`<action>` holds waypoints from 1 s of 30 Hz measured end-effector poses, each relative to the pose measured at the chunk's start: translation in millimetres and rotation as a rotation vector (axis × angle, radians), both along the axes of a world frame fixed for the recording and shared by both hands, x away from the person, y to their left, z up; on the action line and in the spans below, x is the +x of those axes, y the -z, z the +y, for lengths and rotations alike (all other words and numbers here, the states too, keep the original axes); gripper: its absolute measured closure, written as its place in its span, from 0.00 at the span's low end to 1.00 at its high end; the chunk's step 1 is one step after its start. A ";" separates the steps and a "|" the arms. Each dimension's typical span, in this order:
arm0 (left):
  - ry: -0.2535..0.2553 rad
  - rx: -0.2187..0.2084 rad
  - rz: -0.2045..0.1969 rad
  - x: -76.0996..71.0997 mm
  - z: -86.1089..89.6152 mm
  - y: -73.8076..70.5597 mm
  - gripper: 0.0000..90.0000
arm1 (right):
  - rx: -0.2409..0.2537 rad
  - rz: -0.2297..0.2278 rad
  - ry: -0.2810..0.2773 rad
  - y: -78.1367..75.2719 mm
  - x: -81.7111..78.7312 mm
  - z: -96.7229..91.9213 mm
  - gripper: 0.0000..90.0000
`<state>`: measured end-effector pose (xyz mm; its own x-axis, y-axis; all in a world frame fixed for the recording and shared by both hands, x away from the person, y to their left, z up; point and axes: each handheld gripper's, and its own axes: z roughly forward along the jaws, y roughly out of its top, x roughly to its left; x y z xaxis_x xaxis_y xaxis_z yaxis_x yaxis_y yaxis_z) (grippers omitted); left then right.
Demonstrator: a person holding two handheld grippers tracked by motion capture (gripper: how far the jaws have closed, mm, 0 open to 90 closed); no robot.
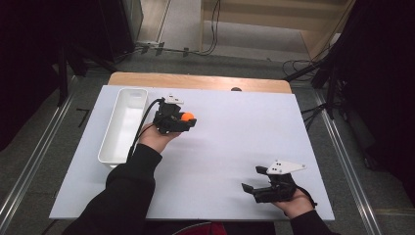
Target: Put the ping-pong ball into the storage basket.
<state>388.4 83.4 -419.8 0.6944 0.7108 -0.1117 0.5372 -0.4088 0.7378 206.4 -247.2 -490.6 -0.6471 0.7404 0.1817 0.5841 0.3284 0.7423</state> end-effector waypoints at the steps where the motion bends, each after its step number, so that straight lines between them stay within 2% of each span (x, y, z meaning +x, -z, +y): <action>1: 0.000 -0.002 -0.001 -0.6 0.0 -1.1 0.56 | 0.000 0.000 0.000 -0.1 -0.1 0.1 0.16; 9: 0.007 -0.002 -0.022 -3.7 2.5 -8.8 0.56 | -0.004 -0.002 -0.001 0.0 -0.2 0.2 0.16; 17: 0.010 -0.014 -0.011 -5.0 6.7 -16.2 0.56 | -0.006 -0.006 -0.003 0.3 0.1 0.2 0.16; 23: 0.010 0.002 -0.006 -5.4 10.9 -19.4 0.56 | -0.007 -0.006 -0.004 0.3 0.0 0.3 0.16; 30: 0.002 -0.006 -0.005 -3.5 17.3 -23.1 0.56 | -0.008 -0.009 -0.006 0.7 0.1 0.5 0.16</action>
<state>384.9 100.7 -396.6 0.6962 0.7090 -0.1123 0.5329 -0.4057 0.7426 206.5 -246.6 -491.3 -0.6530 0.7379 0.1704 0.5756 0.3375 0.7448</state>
